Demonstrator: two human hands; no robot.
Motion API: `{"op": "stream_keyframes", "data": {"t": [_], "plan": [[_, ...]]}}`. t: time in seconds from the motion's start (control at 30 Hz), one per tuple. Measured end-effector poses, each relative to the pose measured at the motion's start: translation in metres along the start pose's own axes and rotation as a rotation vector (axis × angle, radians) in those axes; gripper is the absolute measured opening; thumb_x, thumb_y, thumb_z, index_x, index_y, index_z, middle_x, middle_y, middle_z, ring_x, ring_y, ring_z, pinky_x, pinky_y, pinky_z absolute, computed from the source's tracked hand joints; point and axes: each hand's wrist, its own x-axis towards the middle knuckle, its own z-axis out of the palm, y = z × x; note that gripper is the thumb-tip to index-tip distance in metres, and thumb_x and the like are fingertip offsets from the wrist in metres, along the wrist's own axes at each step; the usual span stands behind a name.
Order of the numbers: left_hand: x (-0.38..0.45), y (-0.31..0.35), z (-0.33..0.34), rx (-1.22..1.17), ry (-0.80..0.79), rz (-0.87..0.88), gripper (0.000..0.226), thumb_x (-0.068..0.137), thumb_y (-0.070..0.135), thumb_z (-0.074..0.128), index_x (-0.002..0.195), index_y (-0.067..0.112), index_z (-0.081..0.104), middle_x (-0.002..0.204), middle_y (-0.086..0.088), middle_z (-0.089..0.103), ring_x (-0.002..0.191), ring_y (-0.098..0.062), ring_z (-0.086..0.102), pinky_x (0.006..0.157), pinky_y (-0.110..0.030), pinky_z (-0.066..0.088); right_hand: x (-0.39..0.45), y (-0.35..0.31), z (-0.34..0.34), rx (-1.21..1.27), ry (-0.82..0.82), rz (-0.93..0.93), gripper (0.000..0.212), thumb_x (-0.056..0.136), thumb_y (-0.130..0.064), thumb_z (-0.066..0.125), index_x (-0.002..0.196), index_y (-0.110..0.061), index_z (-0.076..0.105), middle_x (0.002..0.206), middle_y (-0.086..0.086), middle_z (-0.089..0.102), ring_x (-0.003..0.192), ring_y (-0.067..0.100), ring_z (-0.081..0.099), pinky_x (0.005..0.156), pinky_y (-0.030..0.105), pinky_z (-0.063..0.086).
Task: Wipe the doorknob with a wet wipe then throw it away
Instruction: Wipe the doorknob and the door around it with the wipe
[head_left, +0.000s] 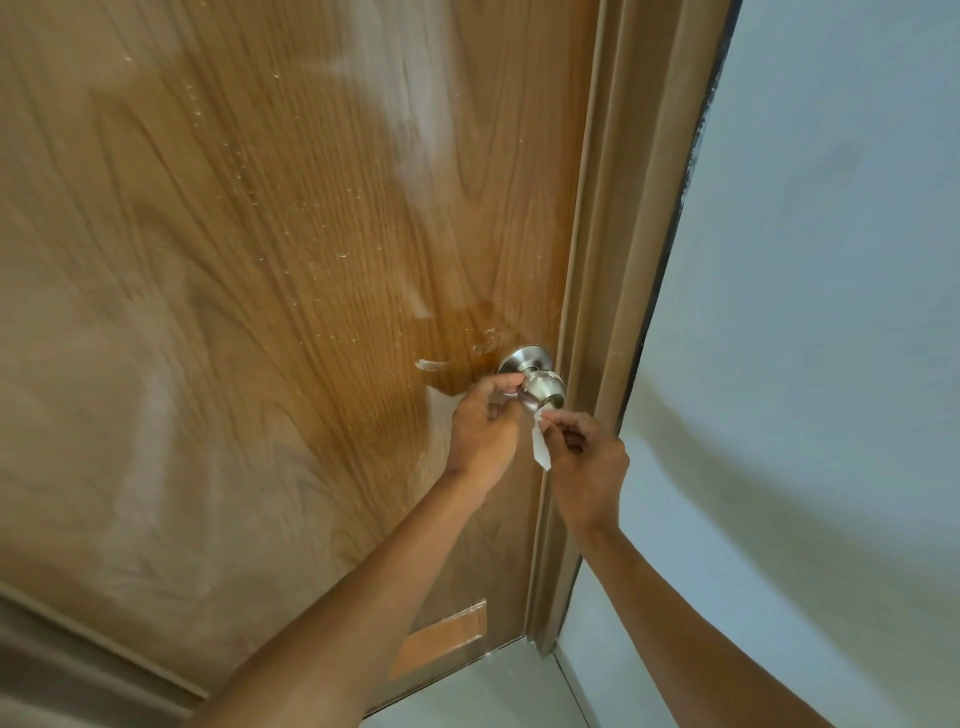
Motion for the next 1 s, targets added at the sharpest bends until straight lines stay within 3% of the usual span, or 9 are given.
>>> {"op": "stream_keyframes", "data": {"t": [0.13, 0.27, 0.33, 0.4, 0.5, 0.63, 0.8, 1.0], "plan": [[0.000, -0.001, 0.001, -0.001, 0.003, -0.004, 0.028, 0.092, 0.009, 0.055, 0.113, 0.025, 0.063, 0.118, 0.008, 0.064, 0.089, -0.002, 0.057, 0.071, -0.011, 0.044, 0.012, -0.005, -0.002, -0.064, 0.046, -0.057, 0.014, 0.087, -0.011, 0.070, 0.100, -0.013, 0.074, 0.093, -0.002, 0.072, 0.084, 0.008, 0.067, 0.070, 0.003, 0.047], [0.001, -0.003, 0.002, 0.011, 0.014, -0.013, 0.029, 0.092, 0.010, 0.055, 0.114, 0.026, 0.063, 0.117, 0.010, 0.064, 0.076, 0.000, 0.054, 0.064, -0.009, 0.043, 0.004, -0.002, -0.005, -0.129, -0.014, -0.157, 0.022, 0.090, -0.014, 0.066, 0.111, -0.010, 0.072, 0.105, 0.003, 0.071, 0.091, 0.009, 0.065, 0.072, 0.004, 0.049], [0.001, -0.003, 0.005, 0.002, 0.028, -0.015, 0.029, 0.092, 0.009, 0.055, 0.116, 0.023, 0.063, 0.116, 0.008, 0.065, 0.077, -0.001, 0.055, 0.066, -0.008, 0.044, -0.001, 0.003, -0.007, -0.180, -0.050, -0.227, 0.024, 0.090, -0.009, 0.065, 0.113, -0.009, 0.071, 0.105, 0.006, 0.071, 0.091, 0.010, 0.065, 0.074, 0.003, 0.047], [0.001, -0.003, 0.006, -0.021, 0.039, -0.016, 0.029, 0.091, 0.008, 0.054, 0.117, 0.020, 0.063, 0.116, 0.004, 0.066, 0.082, -0.008, 0.057, 0.073, -0.015, 0.047, -0.004, 0.006, -0.008, -0.205, -0.069, -0.265, 0.026, 0.090, -0.011, 0.063, 0.116, -0.009, 0.070, 0.106, 0.008, 0.071, 0.091, 0.009, 0.064, 0.077, 0.003, 0.047], [0.000, -0.004, 0.007, -0.040, 0.053, -0.015, 0.029, 0.092, 0.006, 0.054, 0.116, 0.018, 0.063, 0.117, 0.002, 0.066, 0.096, -0.014, 0.062, 0.085, -0.026, 0.050, -0.006, 0.009, -0.005, -0.184, -0.070, -0.286, 0.030, 0.090, -0.014, 0.064, 0.120, -0.013, 0.068, 0.118, 0.005, 0.065, 0.107, 0.013, 0.060, 0.087, 0.018, 0.052], [0.002, -0.005, 0.007, -0.045, 0.064, -0.002, 0.028, 0.091, 0.004, 0.055, 0.114, 0.017, 0.065, 0.113, 0.006, 0.066, 0.101, -0.008, 0.060, 0.084, -0.014, 0.047, -0.011, 0.016, -0.005, -0.112, -0.045, -0.189, 0.033, 0.091, -0.023, 0.061, 0.123, -0.020, 0.065, 0.138, 0.004, 0.051, 0.124, 0.016, 0.052, 0.094, 0.025, 0.052], [0.004, -0.007, 0.008, -0.049, 0.057, 0.003, 0.025, 0.093, 0.006, 0.055, 0.114, 0.015, 0.065, 0.115, 0.000, 0.068, 0.105, -0.014, 0.062, 0.089, -0.022, 0.050, -0.012, 0.012, -0.004, -0.065, -0.011, -0.158, 0.030, 0.092, -0.016, 0.062, 0.121, -0.019, 0.065, 0.110, -0.006, 0.069, 0.099, 0.006, 0.065, 0.079, 0.006, 0.050], [0.004, -0.007, 0.009, -0.071, 0.057, -0.003, 0.027, 0.092, 0.004, 0.054, 0.115, 0.015, 0.064, 0.115, -0.001, 0.068, 0.109, -0.013, 0.062, 0.093, -0.026, 0.050, -0.001, 0.001, 0.001, 0.146, 0.063, 0.015, 0.028, 0.087, -0.013, 0.070, 0.106, -0.033, 0.069, 0.095, -0.017, 0.072, 0.092, 0.000, 0.068, 0.074, 0.009, 0.053]]}}
